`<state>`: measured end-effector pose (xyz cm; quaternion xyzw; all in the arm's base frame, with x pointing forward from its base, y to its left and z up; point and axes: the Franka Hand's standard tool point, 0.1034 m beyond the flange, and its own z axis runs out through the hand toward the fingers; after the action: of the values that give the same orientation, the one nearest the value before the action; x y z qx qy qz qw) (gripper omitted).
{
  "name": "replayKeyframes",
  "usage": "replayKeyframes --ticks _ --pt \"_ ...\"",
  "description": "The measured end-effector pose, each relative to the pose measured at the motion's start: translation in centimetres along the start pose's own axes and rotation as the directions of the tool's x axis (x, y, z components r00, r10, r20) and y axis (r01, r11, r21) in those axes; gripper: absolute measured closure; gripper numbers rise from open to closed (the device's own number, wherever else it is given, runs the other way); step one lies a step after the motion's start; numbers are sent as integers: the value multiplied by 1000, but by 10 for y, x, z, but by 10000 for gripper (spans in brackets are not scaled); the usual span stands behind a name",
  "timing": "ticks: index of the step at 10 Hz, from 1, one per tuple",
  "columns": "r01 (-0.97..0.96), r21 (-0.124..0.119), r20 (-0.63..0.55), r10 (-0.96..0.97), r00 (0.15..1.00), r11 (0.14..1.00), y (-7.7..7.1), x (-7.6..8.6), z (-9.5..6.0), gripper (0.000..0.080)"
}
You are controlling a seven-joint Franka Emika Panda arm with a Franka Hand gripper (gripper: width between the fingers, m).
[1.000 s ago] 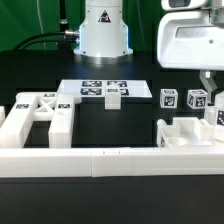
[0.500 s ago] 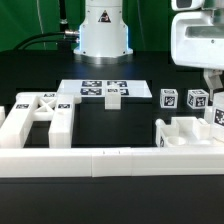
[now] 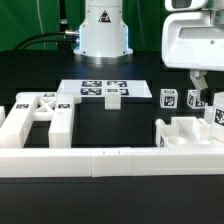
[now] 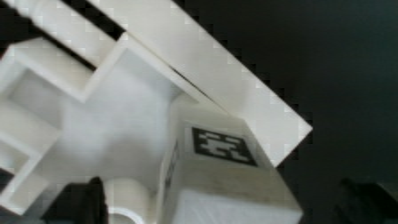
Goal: Assemble chair
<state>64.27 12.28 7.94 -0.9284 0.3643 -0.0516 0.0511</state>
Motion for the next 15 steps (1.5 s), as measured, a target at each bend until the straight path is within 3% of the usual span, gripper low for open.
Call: replayKeyframes --ticks 2,7,10,13,14,15 --pt "251 -36 -1 -251 968 967 0 -2 -1 150" --pt "619 -40 11 -620 785 784 2 4 -1 150" --pt "810 -39 22 -810 586 585 3 5 -1 150" --pt "809 -37 22 -809 587 586 4 5 -1 160" --pt "801 -37 22 -801 599 598 4 5 -1 321" --pt "801 -37 22 -801 599 598 4 5 -1 321"
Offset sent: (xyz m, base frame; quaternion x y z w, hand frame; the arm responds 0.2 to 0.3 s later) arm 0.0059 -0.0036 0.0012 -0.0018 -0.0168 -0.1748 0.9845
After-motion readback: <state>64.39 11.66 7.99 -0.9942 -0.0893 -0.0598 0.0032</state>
